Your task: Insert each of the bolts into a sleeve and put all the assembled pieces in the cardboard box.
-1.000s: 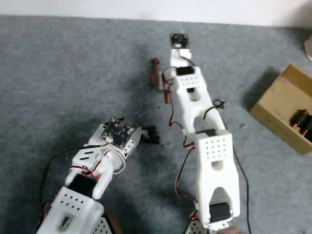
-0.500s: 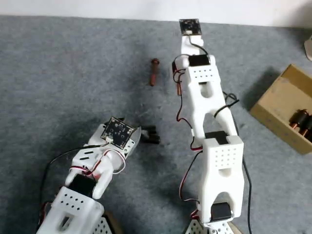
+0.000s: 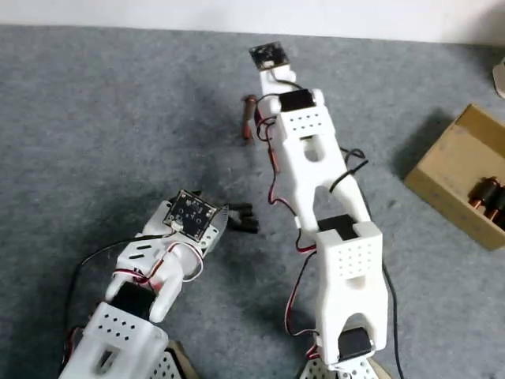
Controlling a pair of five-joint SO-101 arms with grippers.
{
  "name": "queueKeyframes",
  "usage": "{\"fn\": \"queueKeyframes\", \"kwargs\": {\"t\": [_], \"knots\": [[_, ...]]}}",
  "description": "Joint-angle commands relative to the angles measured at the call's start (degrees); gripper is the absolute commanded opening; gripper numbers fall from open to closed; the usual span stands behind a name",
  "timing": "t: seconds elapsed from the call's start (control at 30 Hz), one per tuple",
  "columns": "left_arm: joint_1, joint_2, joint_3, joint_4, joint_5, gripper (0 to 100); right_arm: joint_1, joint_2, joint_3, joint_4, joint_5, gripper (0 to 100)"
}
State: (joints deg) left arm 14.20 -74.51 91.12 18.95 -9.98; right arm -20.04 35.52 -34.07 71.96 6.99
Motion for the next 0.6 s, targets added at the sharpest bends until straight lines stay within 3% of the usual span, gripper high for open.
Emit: {"fn": "queueKeyframes", "kwargs": {"t": [0.0,0.4,0.57], "knots": [[-0.2,-0.6,-2.5,-1.3,-0.6,18,-1.2,-5.7,-1.9,2.1,0.3,0.5],[-0.3,-0.6,-2.6,-1.3,-0.6,18,-1.5,-13.9,-2.3,11.2,-0.8,0.5],[-0.3,-0.6,-2.6,-1.4,-0.6,18,-5.6,-16.9,4.3,11.8,3.4,0.5]]}}
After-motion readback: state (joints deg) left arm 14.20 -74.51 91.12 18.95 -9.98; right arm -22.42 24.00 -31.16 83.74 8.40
